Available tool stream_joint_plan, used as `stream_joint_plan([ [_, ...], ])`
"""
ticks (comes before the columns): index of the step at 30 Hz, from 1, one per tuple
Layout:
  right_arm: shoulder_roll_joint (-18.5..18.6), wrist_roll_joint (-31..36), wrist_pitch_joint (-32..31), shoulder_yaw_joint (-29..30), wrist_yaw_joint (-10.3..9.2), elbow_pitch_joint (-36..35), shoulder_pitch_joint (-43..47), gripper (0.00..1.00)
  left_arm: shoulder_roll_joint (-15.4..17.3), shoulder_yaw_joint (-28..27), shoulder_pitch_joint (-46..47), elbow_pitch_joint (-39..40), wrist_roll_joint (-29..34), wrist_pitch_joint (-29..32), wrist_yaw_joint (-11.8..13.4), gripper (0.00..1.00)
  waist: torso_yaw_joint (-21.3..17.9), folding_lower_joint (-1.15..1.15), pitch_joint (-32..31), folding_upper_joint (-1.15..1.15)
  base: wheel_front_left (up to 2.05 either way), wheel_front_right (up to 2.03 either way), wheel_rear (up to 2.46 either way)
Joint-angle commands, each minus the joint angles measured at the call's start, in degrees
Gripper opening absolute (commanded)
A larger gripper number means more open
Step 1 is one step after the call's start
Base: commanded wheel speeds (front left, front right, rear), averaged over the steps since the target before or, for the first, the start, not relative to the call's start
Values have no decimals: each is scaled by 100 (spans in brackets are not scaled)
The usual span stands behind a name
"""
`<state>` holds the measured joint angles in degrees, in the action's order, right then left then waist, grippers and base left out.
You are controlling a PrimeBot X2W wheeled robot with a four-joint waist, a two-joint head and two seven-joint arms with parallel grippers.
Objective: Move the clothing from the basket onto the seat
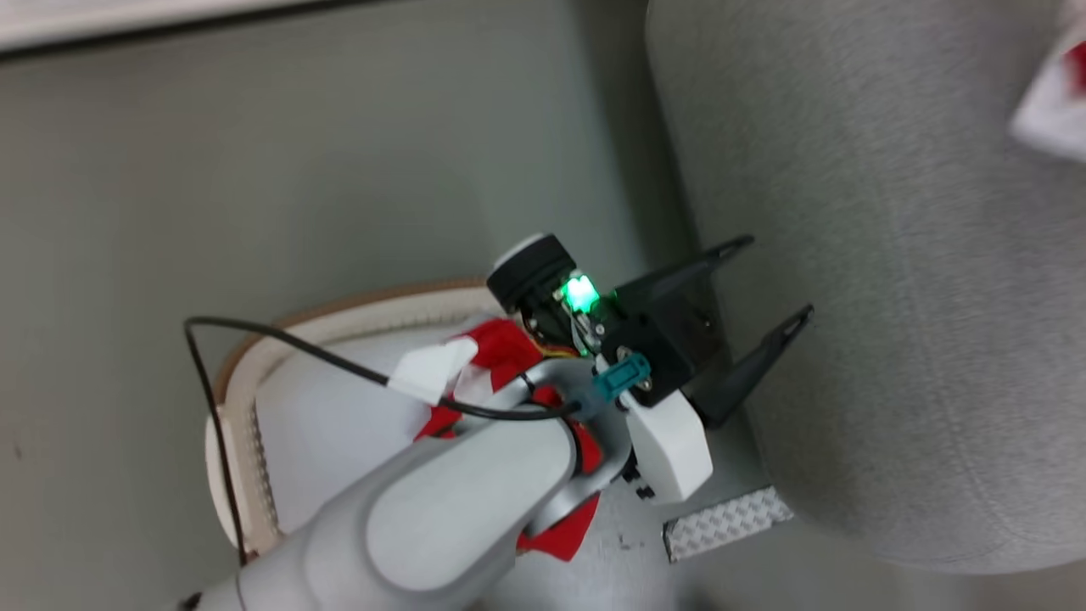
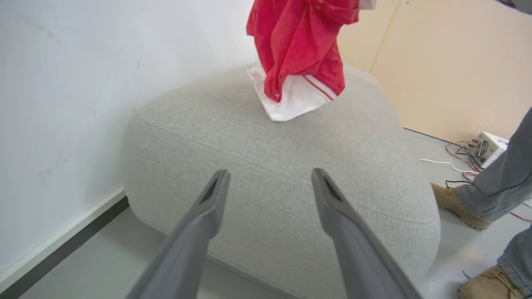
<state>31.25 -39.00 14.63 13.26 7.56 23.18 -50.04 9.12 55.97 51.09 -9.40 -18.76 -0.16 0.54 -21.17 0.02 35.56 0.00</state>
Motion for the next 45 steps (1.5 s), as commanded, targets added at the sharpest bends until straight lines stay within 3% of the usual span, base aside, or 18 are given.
stream_joint_plan([
  [1,165,58,1,95,-14,278,-324,0,65,-25,128,16,68,31,0,100,218,-2,625,0,0,0,0],
  [6,426,485,27,340,-14,1648,-1239,0,59,-86,348,89,168,35,78,100,476,-2,1007,0,0,0,0],
  [10,80,891,52,421,-14,2590,-1496,0,26,-90,434,74,230,15,152,100,678,-2,1218,0,0,0,0],
  [14,-264,1281,57,571,-14,3062,-1401,0,18,-103,429,22,204,-52,182,100,781,-2,1314,0,0,0,0],
  [15,-334,1402,57,607,-14,3122,-1331,41,41,-98,400,-11,196,-80,183,100,790,-2,1301,0,0,0,0],
  [16,-430,1471,57,584,-14,3144,-1266,100,70,-108,355,-47,170,-105,194,100,786,-2,1270,0,0,0,0],
  [21,-724,1708,58,388,-14,2667,-801,100,247,-196,137,-235,60,-296,279,100,715,-2,1007,0,0,0,0],
  [32,-1110,2018,51,143,-14,636,1101,100,417,-498,-643,-734,-390,-955,538,100,731,-2,-247,0,0,0,0],
  [38,-1450,2283,52,45,-14,-543,2343,100,436,-757,-1396,-923,-784,-1316,765,100,895,-2,-1268,0,0,0,0],
  [45,-1770,2570,51,-313,-14,-1298,3600,100,479,-1199,-2407,-948,-1151,-1492,1031,100,1226,-2,-2274,0,0,0,0],
])
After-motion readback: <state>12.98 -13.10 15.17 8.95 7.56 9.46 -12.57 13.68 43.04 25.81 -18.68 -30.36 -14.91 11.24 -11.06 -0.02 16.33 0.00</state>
